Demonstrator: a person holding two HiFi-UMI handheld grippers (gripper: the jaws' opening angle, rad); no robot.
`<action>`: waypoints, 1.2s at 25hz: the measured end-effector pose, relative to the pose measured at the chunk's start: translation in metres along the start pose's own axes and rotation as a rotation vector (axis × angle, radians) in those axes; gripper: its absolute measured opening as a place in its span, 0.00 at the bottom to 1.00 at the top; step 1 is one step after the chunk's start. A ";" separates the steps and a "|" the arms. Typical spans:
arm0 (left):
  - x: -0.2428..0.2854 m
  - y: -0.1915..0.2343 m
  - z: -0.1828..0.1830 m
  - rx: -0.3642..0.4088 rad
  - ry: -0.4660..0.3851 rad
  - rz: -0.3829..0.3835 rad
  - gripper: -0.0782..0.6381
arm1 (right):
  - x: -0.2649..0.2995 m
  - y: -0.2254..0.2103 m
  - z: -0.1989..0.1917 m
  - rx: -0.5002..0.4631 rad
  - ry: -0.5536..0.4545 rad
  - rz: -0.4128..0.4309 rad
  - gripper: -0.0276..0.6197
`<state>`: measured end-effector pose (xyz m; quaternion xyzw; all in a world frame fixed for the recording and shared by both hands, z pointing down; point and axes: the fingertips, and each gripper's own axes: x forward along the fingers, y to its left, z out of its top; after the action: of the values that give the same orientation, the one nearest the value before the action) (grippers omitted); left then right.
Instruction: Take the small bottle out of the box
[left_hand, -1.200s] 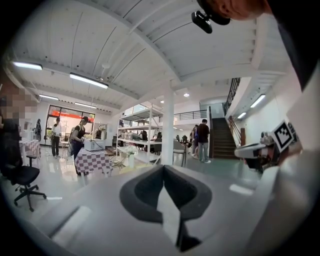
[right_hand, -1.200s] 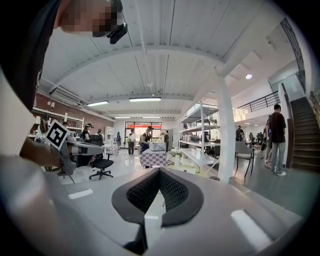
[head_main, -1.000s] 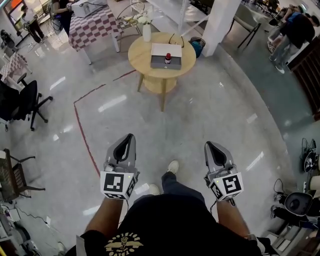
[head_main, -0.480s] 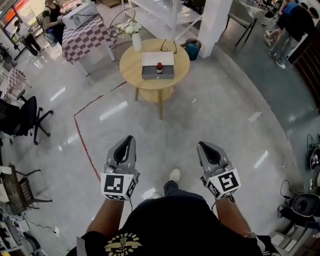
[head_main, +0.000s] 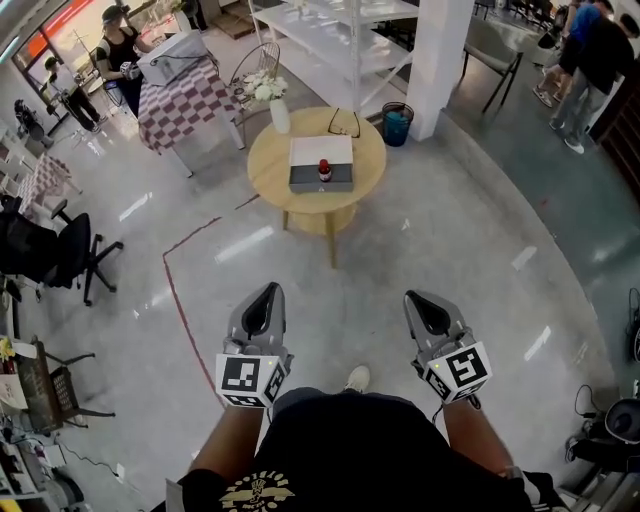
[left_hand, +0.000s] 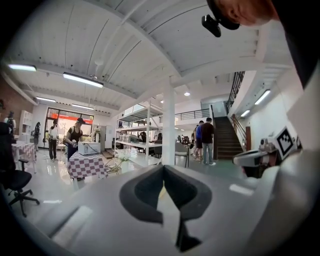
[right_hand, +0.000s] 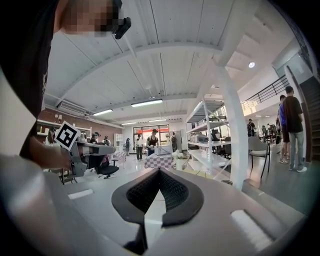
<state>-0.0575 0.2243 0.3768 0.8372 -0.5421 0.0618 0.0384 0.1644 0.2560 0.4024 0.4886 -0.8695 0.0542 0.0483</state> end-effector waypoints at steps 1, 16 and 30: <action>0.001 0.002 0.001 -0.001 -0.003 0.010 0.11 | 0.005 0.000 0.001 -0.002 -0.004 0.011 0.05; 0.017 0.034 -0.006 -0.037 0.018 0.067 0.11 | 0.046 0.000 0.000 0.015 0.026 0.079 0.05; 0.054 0.069 -0.006 -0.073 0.012 0.002 0.11 | 0.106 0.018 0.001 0.029 0.042 0.098 0.05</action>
<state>-0.0991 0.1485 0.3904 0.8343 -0.5445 0.0472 0.0723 0.0941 0.1755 0.4151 0.4450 -0.8902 0.0794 0.0566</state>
